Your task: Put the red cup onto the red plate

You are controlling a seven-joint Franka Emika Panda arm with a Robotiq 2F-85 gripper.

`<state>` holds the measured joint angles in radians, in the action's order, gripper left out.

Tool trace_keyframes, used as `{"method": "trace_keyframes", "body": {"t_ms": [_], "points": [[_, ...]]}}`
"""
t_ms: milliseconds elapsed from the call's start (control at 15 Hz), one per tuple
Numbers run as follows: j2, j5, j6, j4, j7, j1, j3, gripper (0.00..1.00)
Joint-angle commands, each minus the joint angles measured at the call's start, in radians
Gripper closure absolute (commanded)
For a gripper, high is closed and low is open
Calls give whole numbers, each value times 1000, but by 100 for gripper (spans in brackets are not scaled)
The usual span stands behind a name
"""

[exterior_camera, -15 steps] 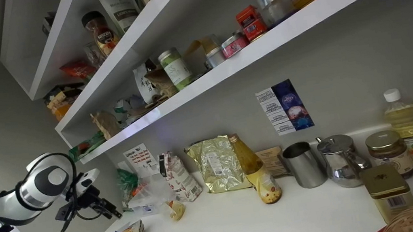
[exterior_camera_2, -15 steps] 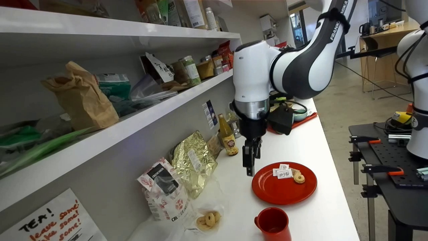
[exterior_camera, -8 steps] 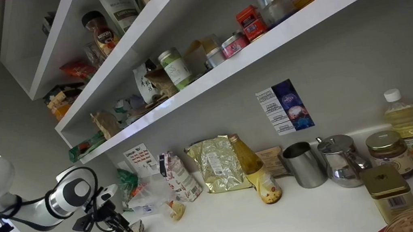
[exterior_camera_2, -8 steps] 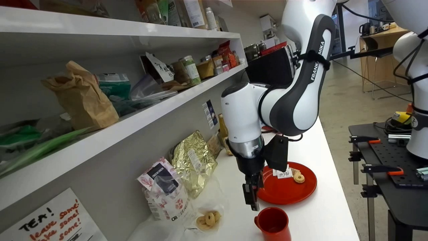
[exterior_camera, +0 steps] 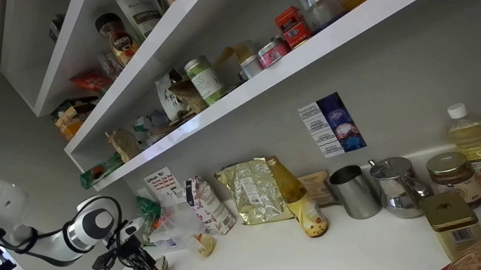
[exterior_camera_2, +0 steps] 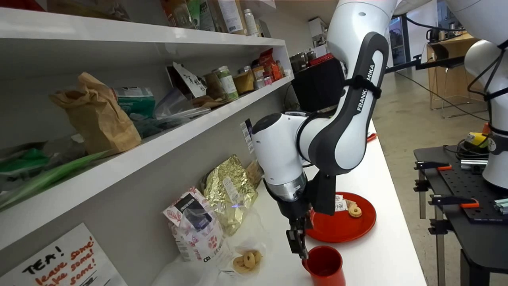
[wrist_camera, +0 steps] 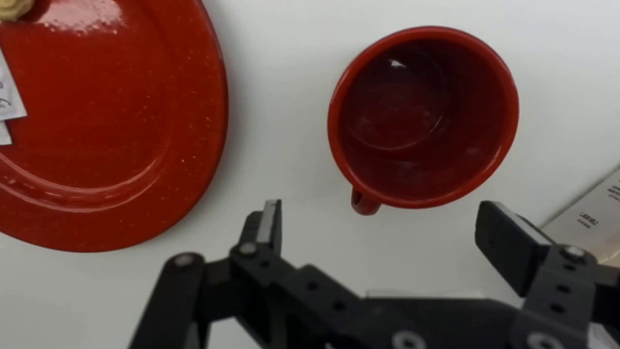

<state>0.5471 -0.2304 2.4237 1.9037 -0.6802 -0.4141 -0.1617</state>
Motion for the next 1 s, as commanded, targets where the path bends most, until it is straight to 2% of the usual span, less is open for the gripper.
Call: {"method": "trace_keyframes", "body": {"t_ms": [0, 667, 733, 800, 933], "points": [[34, 20, -51, -51, 37, -24, 27, 0], [97, 21, -71, -49, 66, -22, 45, 0], [101, 20, -64, -46, 76, -21, 45, 25], [104, 20, -66, -46, 84, -21, 47, 26], [108, 27, -66, -46, 100, -18, 49, 40]]}}
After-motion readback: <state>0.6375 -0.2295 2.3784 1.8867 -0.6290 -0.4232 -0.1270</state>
